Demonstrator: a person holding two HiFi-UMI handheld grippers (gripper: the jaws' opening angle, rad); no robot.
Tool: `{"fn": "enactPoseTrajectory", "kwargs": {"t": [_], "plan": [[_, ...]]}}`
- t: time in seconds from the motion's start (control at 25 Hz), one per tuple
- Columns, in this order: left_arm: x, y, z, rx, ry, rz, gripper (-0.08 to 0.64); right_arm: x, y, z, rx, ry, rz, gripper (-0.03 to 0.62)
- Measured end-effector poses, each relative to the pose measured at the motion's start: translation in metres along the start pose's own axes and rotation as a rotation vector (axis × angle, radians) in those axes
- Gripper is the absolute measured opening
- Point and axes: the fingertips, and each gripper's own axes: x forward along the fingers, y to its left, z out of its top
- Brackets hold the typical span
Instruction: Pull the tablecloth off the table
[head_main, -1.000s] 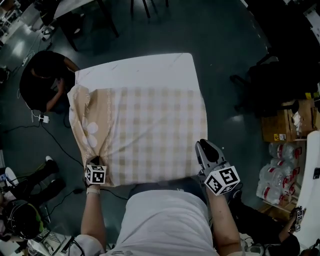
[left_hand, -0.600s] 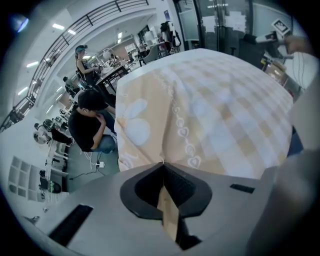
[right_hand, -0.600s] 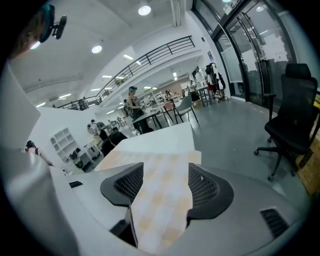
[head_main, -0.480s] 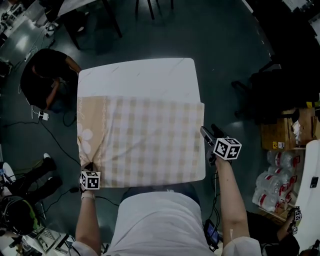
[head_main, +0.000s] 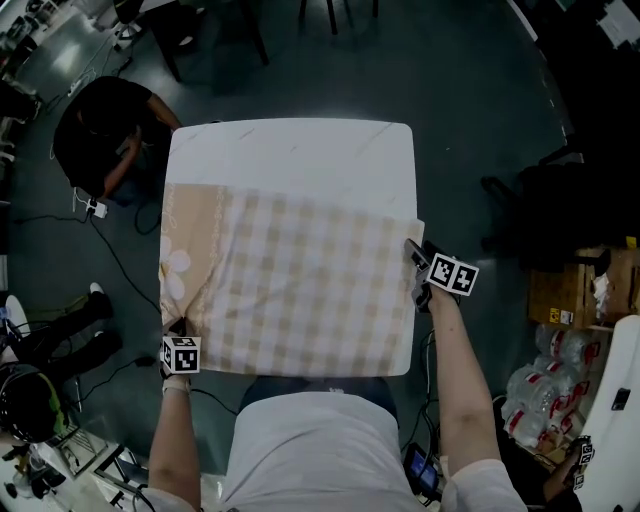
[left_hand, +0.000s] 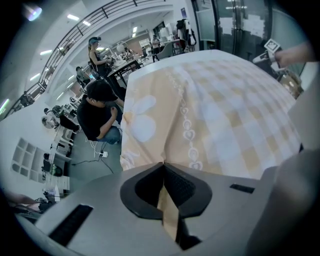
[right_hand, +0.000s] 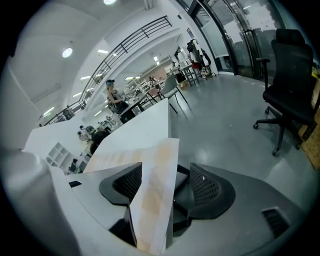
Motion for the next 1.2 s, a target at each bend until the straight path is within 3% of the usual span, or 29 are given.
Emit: {"fn": "enactPoseTrajectory", "kwargs": {"t": [0.16, 0.28, 0.4, 0.52, 0.8, 0.92, 1.04, 1.2], "plan": [[0.001, -0.003, 0.008, -0.03, -0.007, 0.018, 0.012, 0.015, 0.001, -0.003, -0.033, 0.041, 0.028, 0.262], [0.003, -0.004, 0.008, -0.036, -0.003, 0.023, 0.011, 0.018, 0.002, -0.003, -0.111, 0.027, -0.01, 0.252], [0.004, -0.006, 0.009, -0.017, 0.008, 0.032, 0.011, 0.012, -0.001, 0.005, -0.191, -0.015, -0.095, 0.145], [0.002, -0.008, 0.007, -0.013, 0.014, 0.037, 0.011, 0.004, -0.005, 0.009, -0.206, -0.051, -0.142, 0.066], [0.0, -0.013, 0.008, -0.036, 0.013, 0.044, 0.011, -0.022, 0.024, 0.027, -0.177, -0.17, -0.009, 0.026], [0.001, -0.015, 0.007, -0.034, 0.03, 0.033, 0.011, -0.041, 0.027, 0.036, -0.136, -0.22, 0.012, 0.025], [0.005, -0.015, 0.008, -0.02, 0.042, 0.01, 0.012, -0.053, 0.035, 0.044, -0.168, -0.259, 0.023, 0.025], [0.004, -0.018, 0.011, -0.056, 0.048, -0.012, 0.012, -0.073, 0.047, 0.056, -0.137, -0.326, 0.057, 0.025]]}}
